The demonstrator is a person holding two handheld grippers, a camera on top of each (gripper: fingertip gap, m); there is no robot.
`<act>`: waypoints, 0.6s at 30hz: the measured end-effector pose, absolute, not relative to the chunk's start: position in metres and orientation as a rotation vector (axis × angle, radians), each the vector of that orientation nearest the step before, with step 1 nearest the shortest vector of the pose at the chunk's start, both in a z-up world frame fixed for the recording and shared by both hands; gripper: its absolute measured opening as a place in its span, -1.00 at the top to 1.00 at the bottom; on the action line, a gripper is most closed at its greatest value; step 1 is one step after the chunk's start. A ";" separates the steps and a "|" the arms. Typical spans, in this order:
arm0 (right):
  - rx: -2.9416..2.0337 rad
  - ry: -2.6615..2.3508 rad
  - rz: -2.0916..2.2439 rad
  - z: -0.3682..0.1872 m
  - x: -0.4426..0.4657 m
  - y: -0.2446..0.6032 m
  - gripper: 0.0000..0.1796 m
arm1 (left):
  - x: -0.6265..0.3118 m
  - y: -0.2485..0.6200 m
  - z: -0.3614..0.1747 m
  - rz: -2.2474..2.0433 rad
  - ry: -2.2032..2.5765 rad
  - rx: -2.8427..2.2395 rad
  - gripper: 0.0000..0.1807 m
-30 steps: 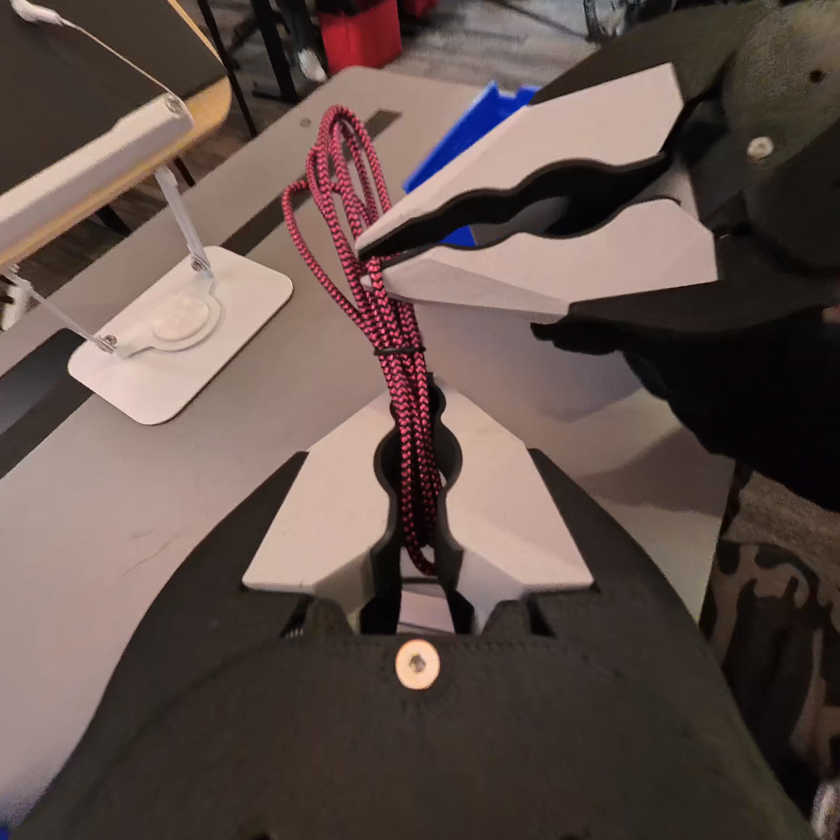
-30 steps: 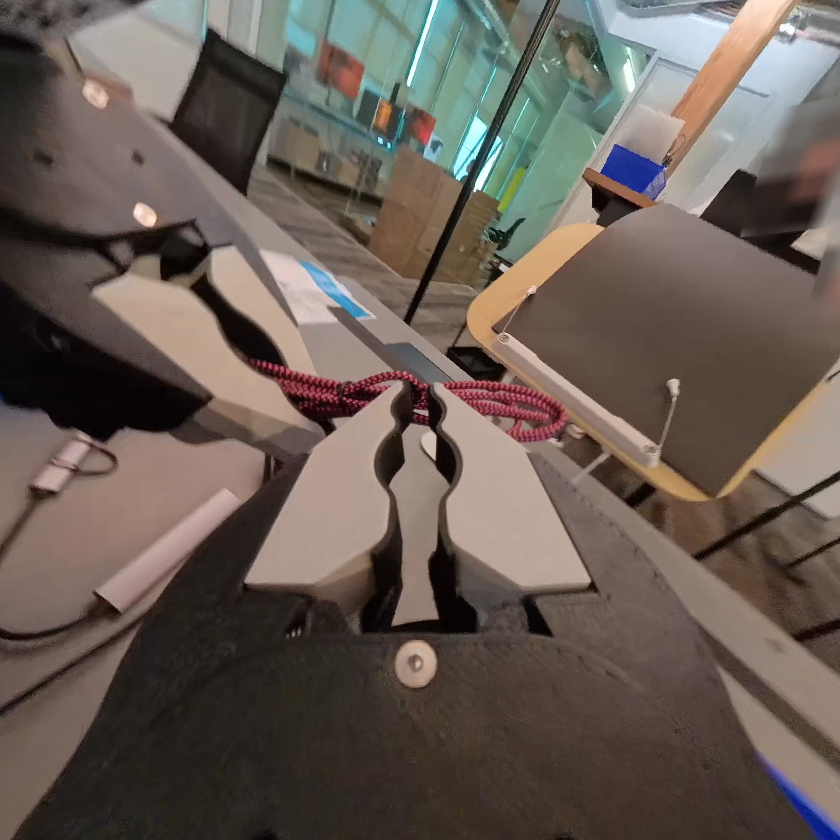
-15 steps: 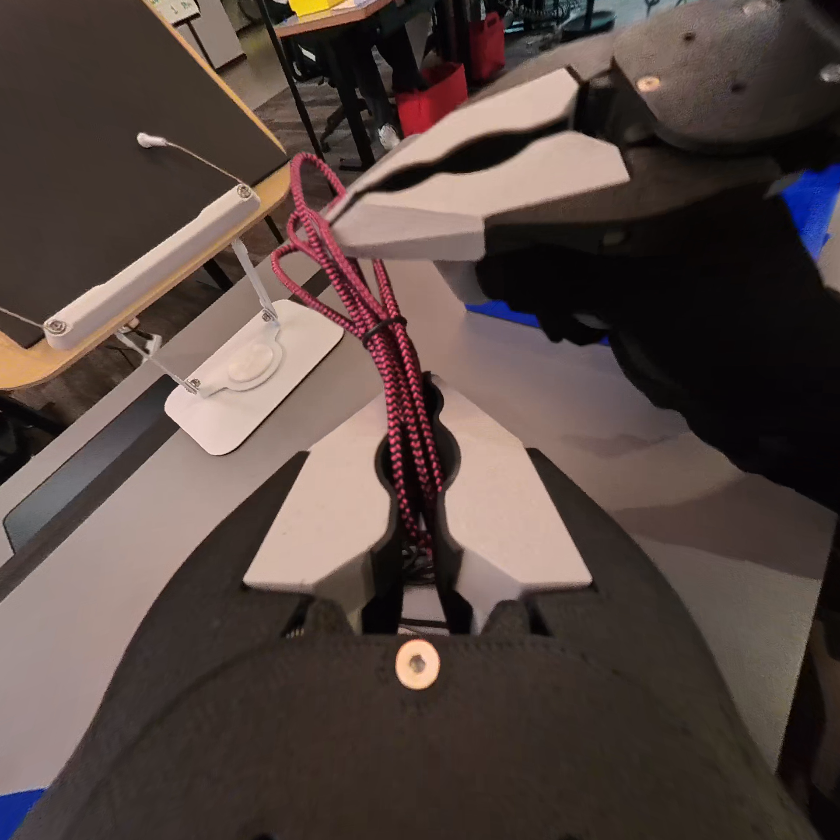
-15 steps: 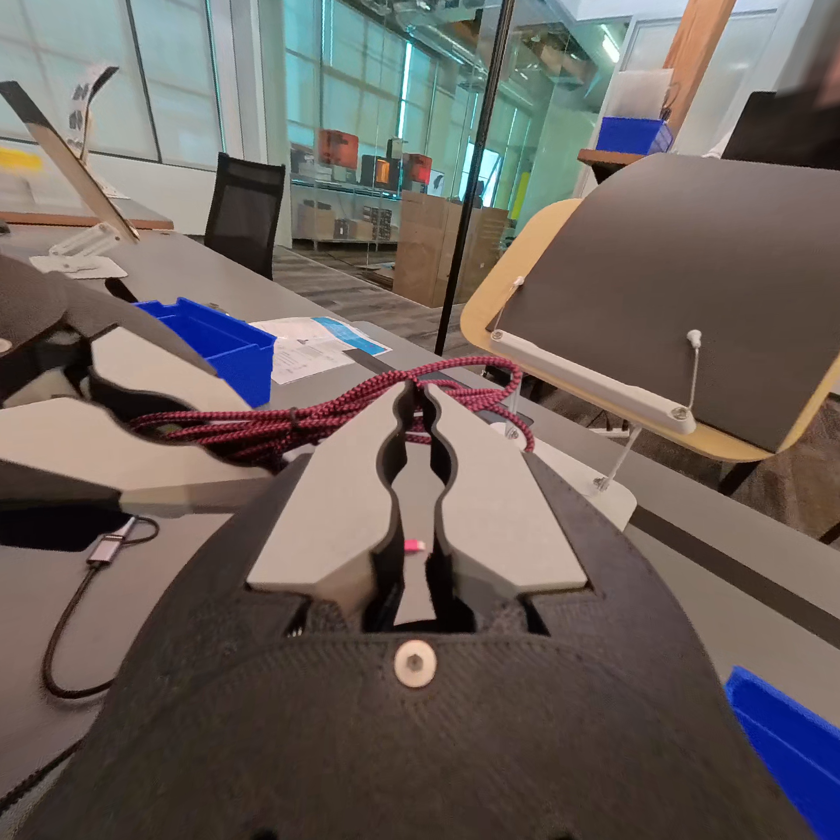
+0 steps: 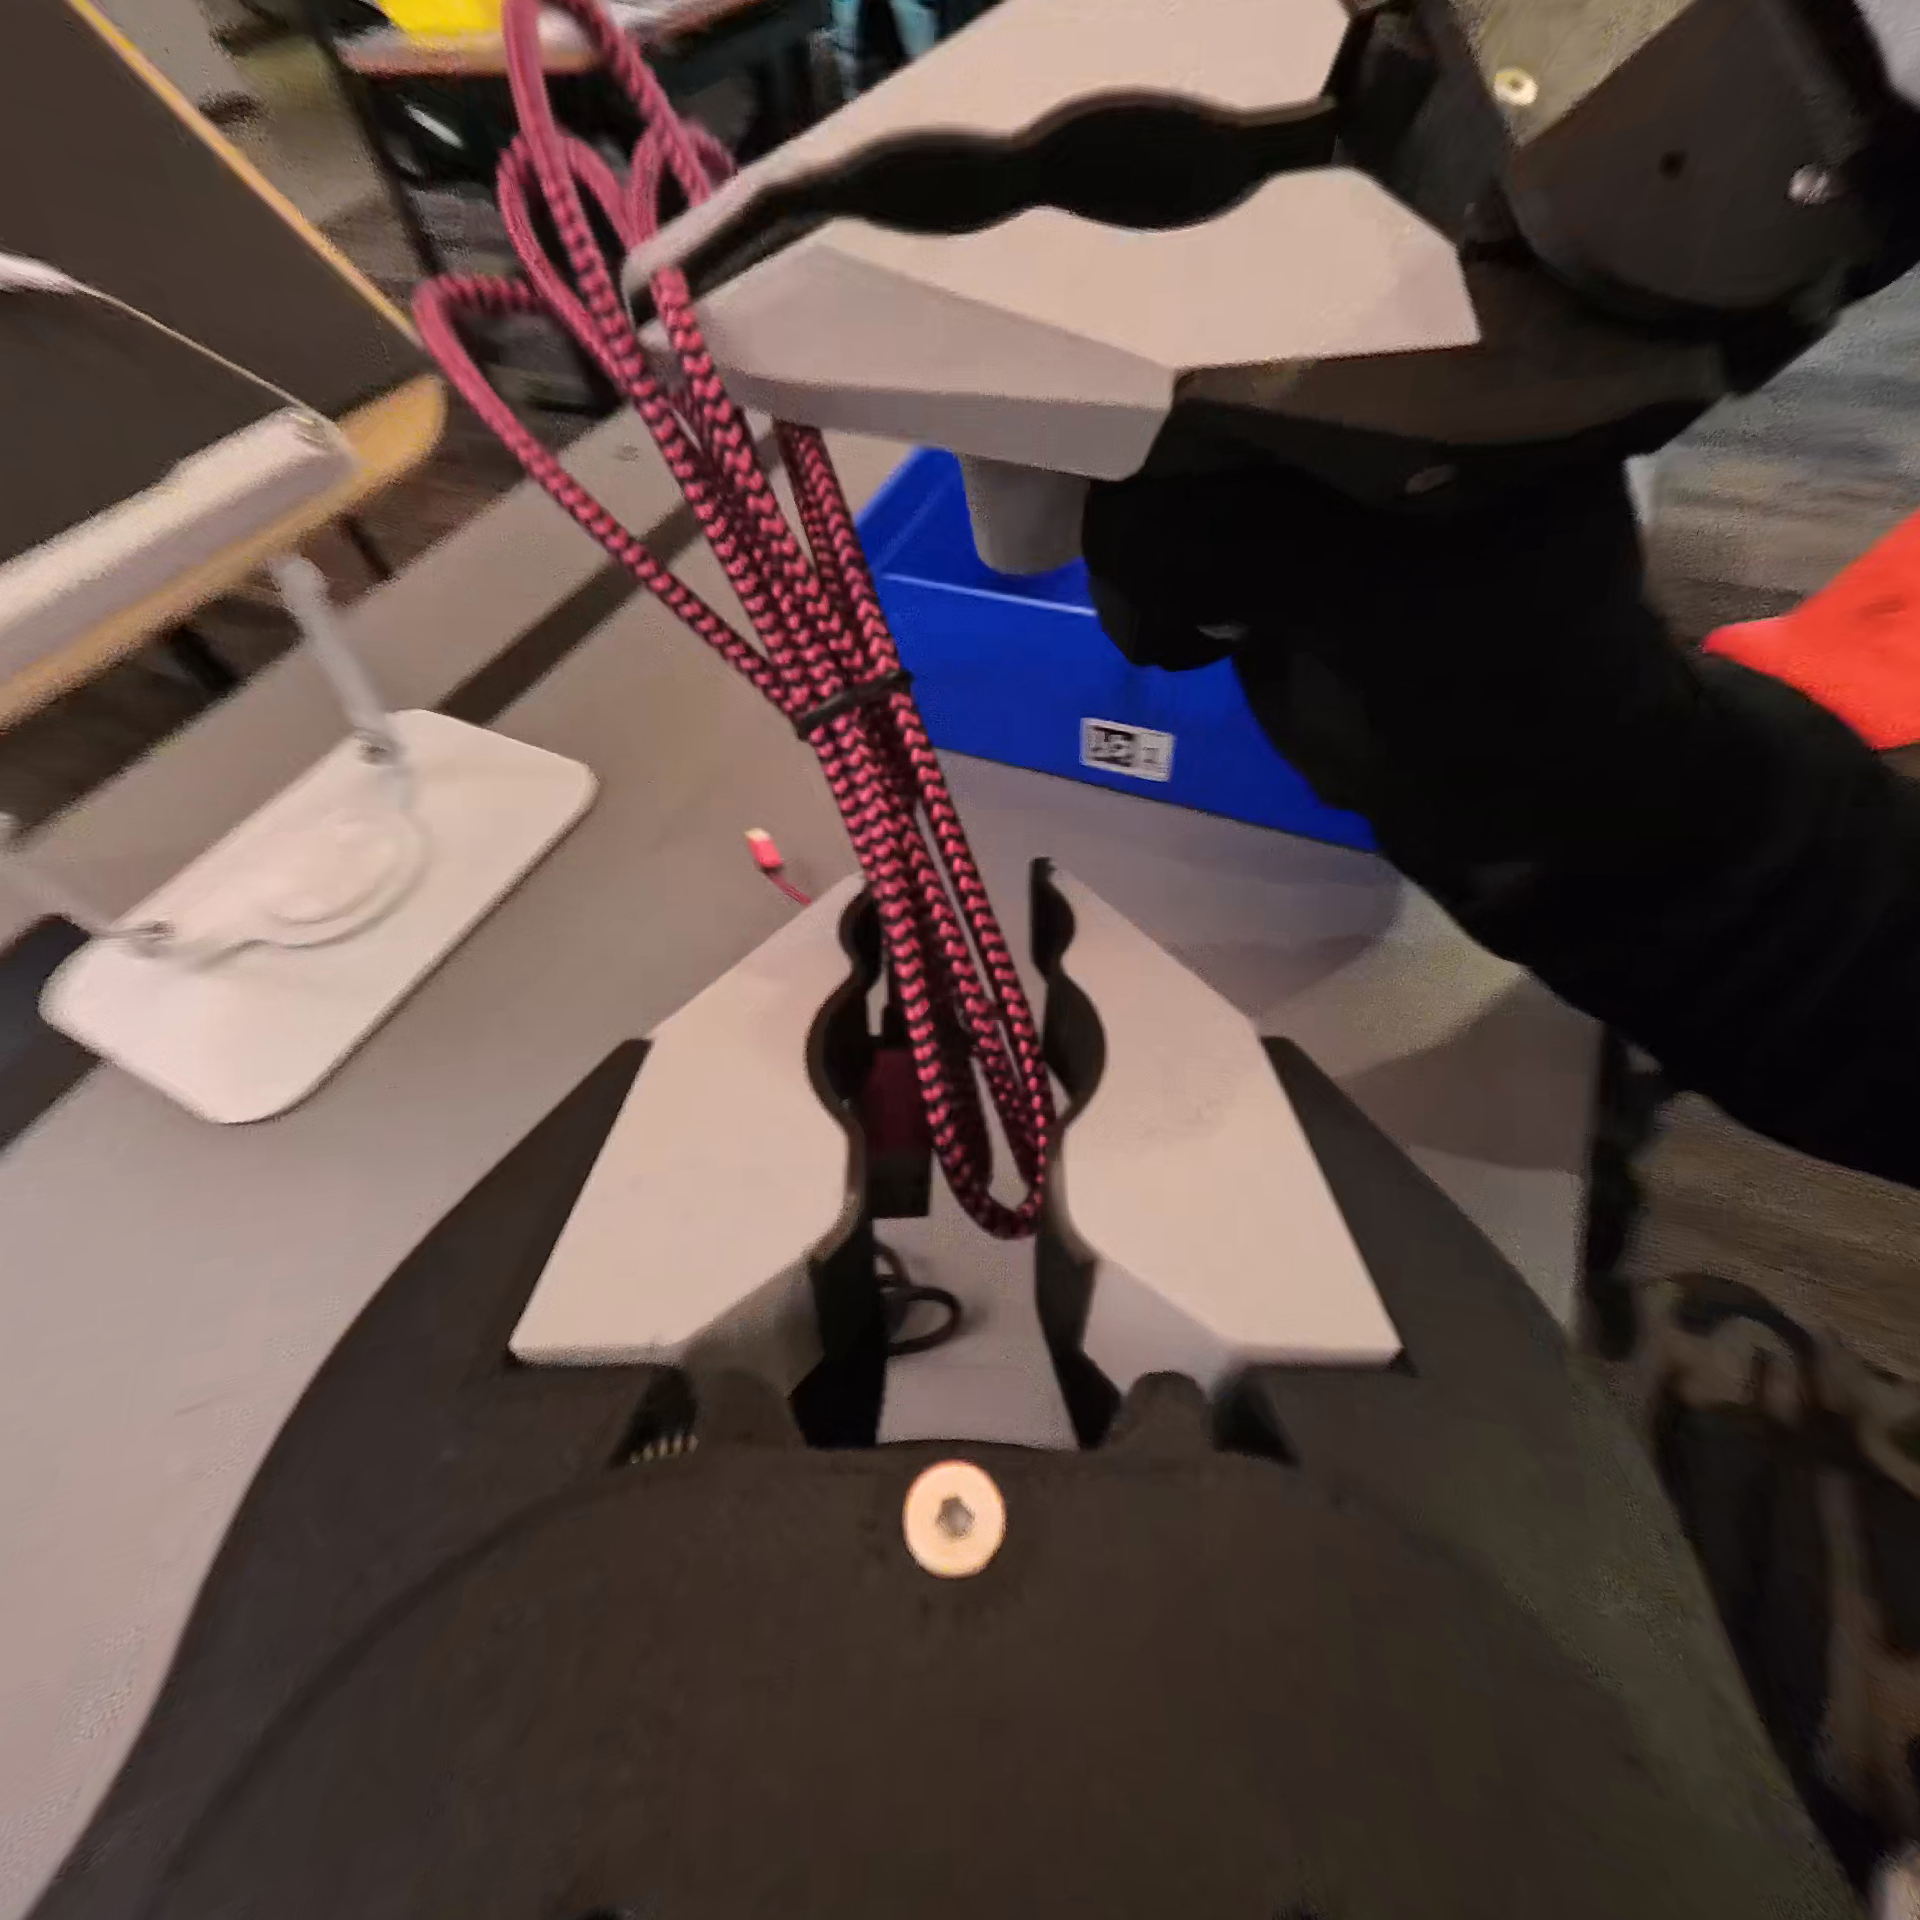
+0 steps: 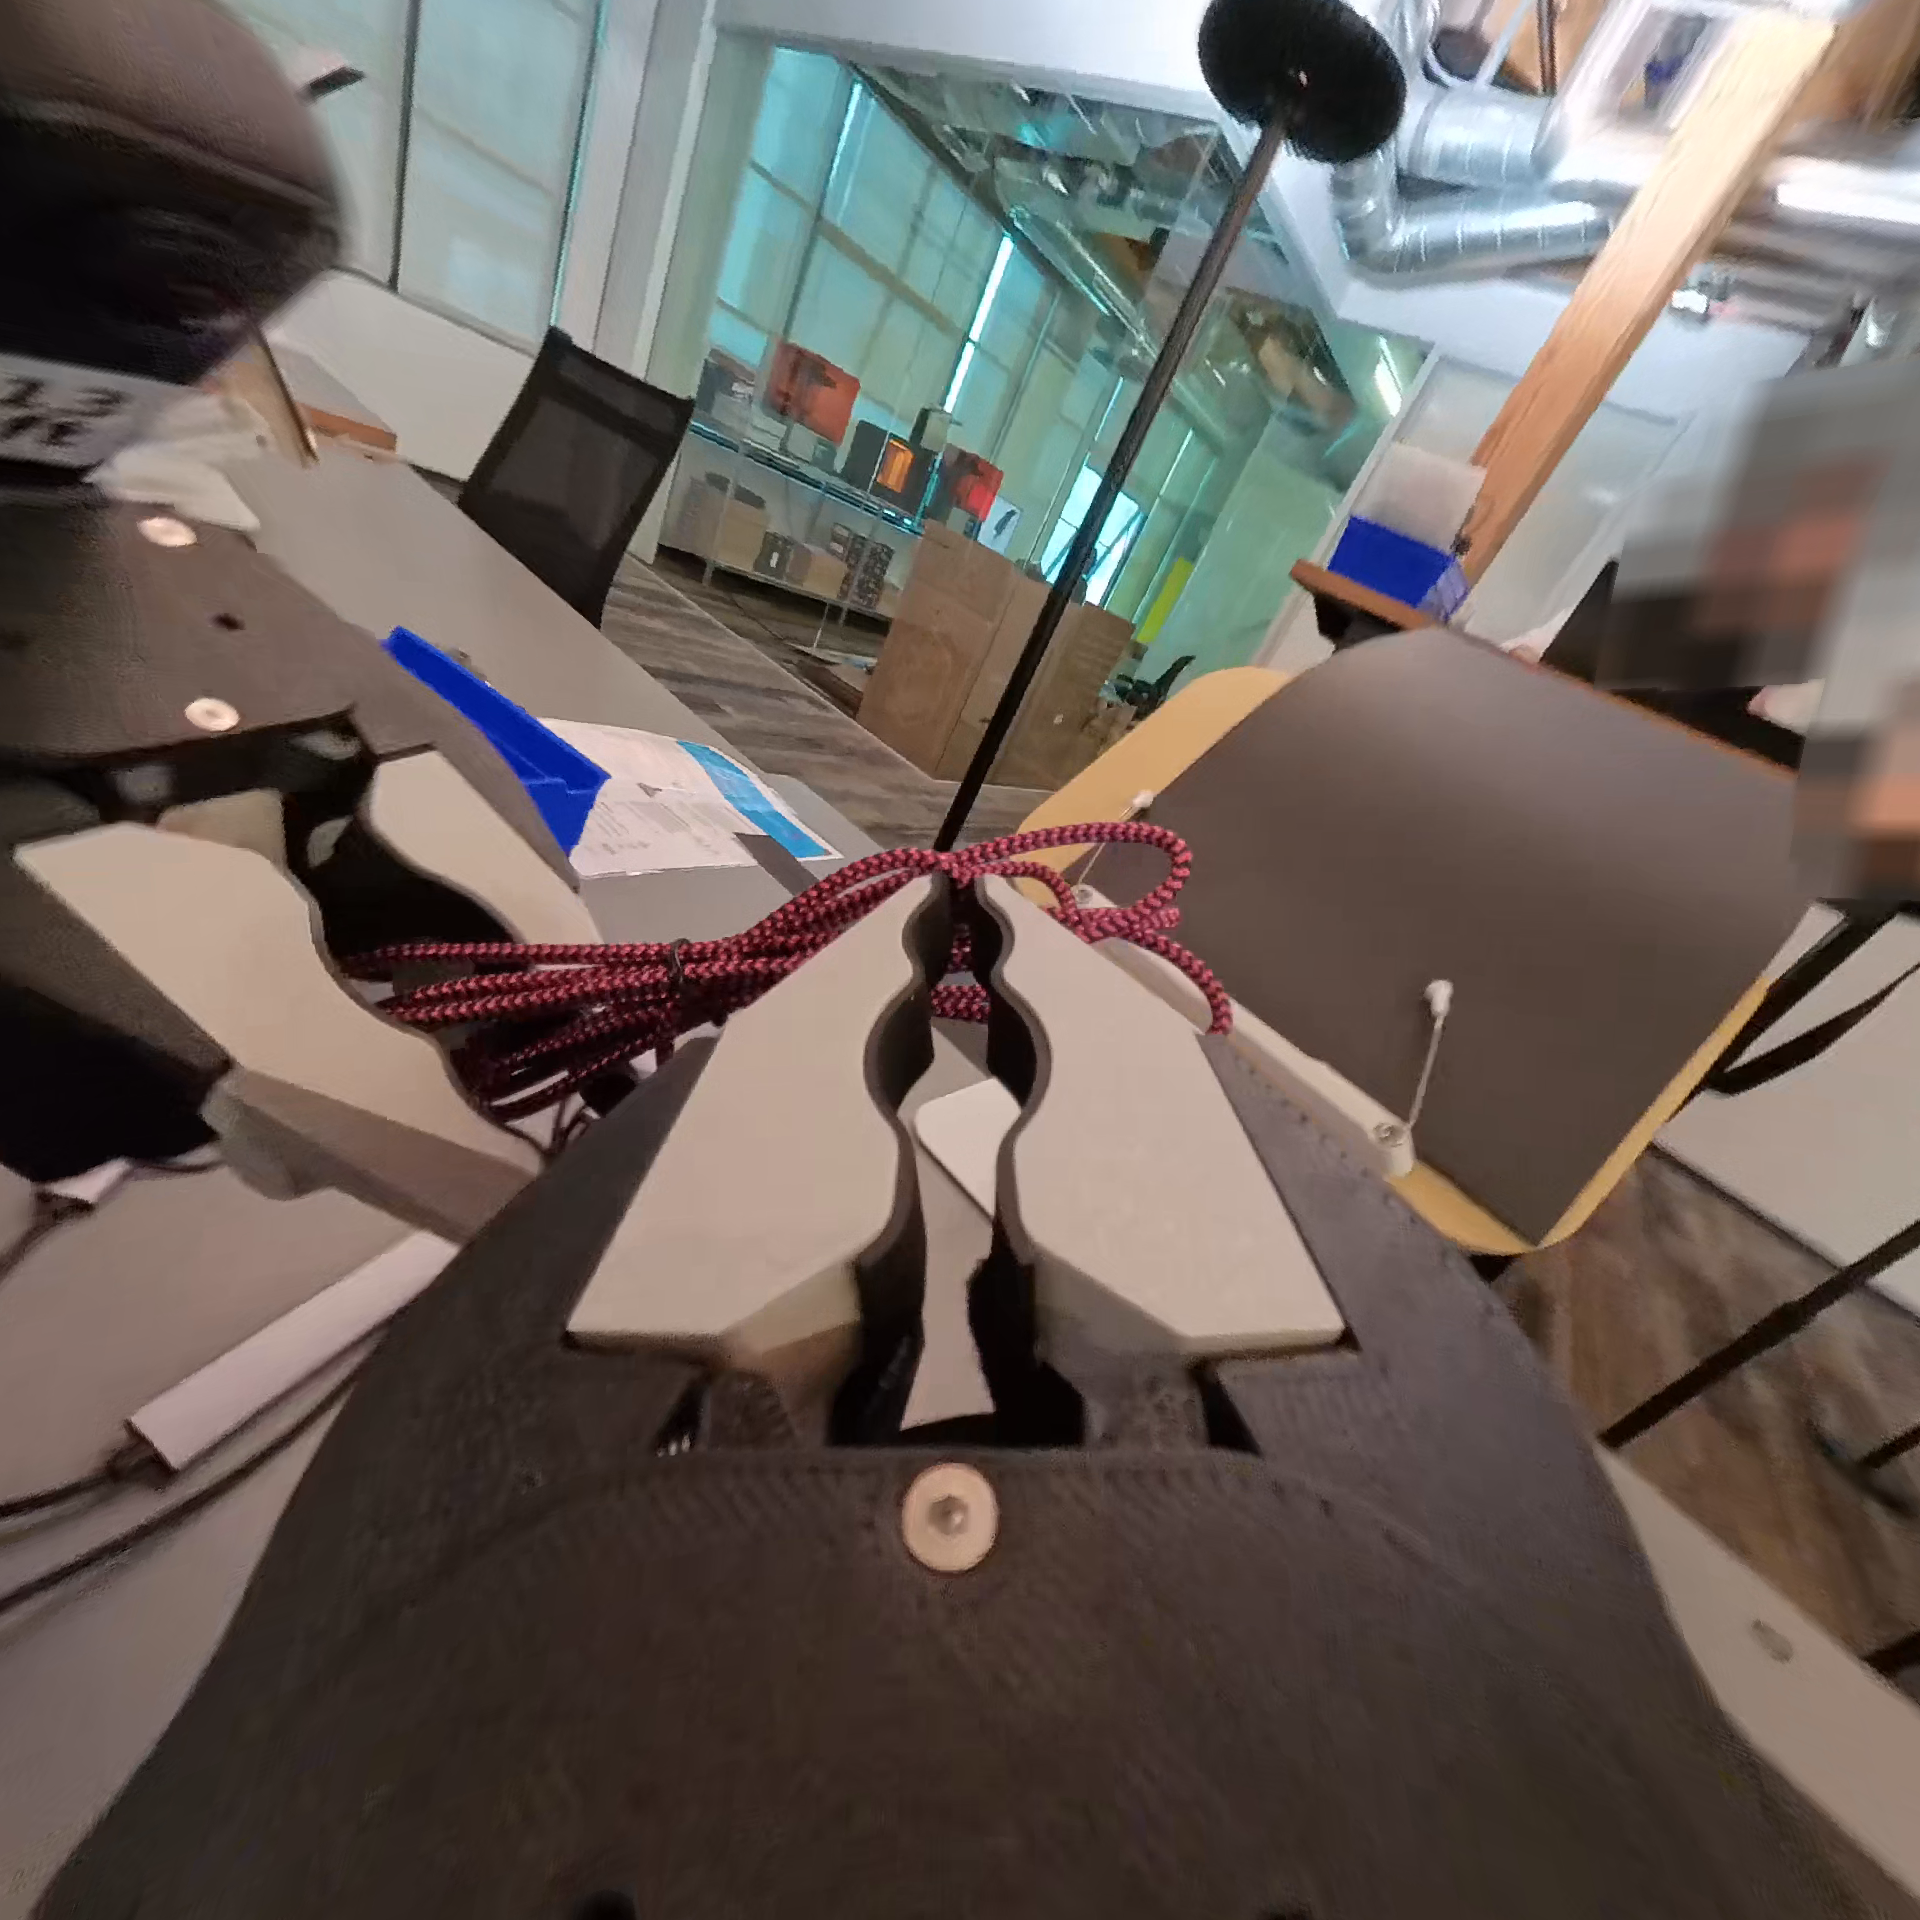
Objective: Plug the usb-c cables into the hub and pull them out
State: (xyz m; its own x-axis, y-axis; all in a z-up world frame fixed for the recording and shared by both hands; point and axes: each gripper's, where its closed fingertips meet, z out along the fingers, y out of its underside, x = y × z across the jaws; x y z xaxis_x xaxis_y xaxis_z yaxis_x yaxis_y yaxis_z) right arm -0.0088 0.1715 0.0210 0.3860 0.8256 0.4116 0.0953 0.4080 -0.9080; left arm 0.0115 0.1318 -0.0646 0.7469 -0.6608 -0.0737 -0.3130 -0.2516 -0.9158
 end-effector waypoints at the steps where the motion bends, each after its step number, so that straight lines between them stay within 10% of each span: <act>1: -1.044 -1.110 0.550 0.022 -0.008 0.170 1.00 | 0.013 0.130 -0.063 -0.465 0.749 -1.860 0.60; 18: -0.957 -1.228 0.525 0.022 -0.022 0.136 0.99 | 0.024 0.138 -0.057 -0.789 0.587 -1.822 0.99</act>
